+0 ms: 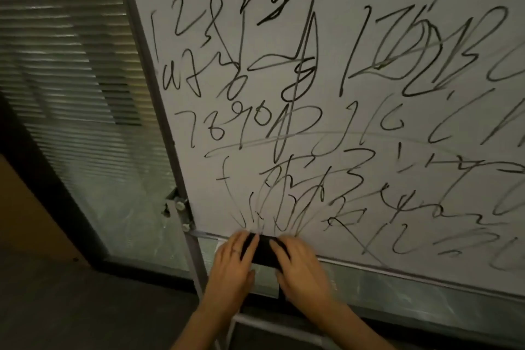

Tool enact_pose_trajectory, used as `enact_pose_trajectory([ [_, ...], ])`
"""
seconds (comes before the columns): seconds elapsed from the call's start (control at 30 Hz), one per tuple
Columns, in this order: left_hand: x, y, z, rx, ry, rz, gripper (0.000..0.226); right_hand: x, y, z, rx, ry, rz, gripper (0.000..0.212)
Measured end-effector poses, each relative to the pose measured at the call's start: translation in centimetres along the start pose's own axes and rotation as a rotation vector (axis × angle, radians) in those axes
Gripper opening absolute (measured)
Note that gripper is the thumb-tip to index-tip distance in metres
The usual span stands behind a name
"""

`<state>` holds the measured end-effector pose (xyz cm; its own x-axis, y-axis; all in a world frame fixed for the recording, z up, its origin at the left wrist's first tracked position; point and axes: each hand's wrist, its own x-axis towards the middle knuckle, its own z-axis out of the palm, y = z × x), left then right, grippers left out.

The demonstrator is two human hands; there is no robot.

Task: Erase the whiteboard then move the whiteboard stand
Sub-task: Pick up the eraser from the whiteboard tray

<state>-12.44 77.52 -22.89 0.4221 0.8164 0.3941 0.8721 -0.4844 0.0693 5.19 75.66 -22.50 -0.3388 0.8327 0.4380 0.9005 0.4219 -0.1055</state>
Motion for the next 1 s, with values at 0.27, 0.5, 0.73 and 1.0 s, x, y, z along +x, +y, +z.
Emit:
enact_pose_trajectory([
  [0.27,1.5,-1.5,1.7,-0.026,0.101,0.083,0.095,1.9,0.4,2.5,-0.125,0.135,-0.076,0.090],
  [0.5,0.8,-2.9,4.0,-0.037,0.413,0.163,0.039,1.4,0.1,3.7,-0.270,0.276,-0.158,0.053],
  [0.73,1.6,-4.2,2.9,-0.053,0.405,0.298,0.050,2.0,0.1,3.6,-0.360,0.343,-0.221,0.061],
  [1.0,3.8,-7.8,-4.4,-0.063,0.468,0.453,0.047,6.5,-2.6,-1.2,-0.293,0.438,-0.306,0.030],
])
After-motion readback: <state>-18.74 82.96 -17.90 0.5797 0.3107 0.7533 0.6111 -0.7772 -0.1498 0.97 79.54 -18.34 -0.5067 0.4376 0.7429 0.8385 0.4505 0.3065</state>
